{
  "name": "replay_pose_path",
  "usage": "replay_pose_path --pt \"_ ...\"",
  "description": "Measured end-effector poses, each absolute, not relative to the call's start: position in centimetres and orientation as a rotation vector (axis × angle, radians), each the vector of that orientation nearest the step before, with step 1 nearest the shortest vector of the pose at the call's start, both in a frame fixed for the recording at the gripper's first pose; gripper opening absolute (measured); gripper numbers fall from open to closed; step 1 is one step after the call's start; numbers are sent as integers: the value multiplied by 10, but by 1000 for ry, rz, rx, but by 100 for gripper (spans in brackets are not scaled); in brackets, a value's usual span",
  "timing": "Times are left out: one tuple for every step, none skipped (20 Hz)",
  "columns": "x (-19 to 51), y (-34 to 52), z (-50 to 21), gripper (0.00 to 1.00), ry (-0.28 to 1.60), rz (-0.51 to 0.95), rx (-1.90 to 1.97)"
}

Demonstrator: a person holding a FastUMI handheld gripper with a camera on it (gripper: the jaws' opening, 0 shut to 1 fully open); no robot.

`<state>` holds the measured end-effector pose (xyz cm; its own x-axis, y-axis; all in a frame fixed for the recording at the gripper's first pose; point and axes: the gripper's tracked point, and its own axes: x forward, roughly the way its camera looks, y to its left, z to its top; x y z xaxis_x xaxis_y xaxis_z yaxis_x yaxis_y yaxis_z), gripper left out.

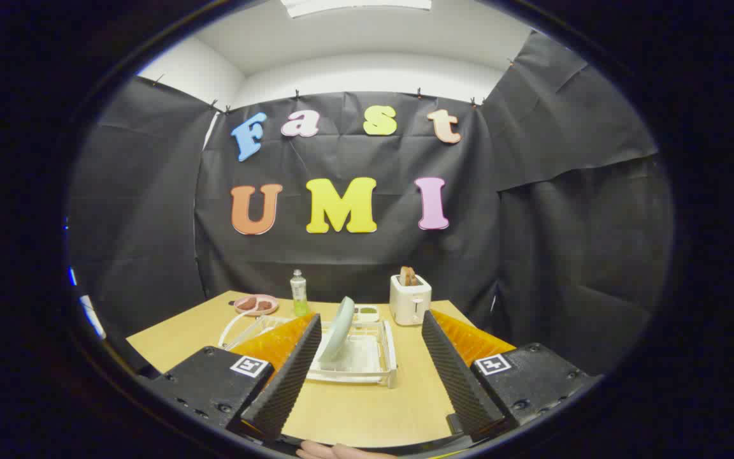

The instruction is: Take the plate from the dish rack, then take the spoon from the basket and place it into the plate.

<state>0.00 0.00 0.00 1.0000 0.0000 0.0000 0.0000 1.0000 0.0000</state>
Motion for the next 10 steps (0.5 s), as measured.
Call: replay_pose_path --pt "0 4 2 100 -4 11 -2" --pt "0 4 2 100 -6 14 -8" --pt "1 5 3 100 -11 16 -12" --pt "1 5 3 100 -10 18 -17" --pt "2 6 3 100 -9 19 -20" --pt "2 5 2 100 -8 21 -18" --pt "3 5 2 100 -3 21 -6" --pt "5 4 -1 100 5 25 3" --pt "6 4 -3 100 15 28 9" --pt "10 3 -6 100 24 26 16"
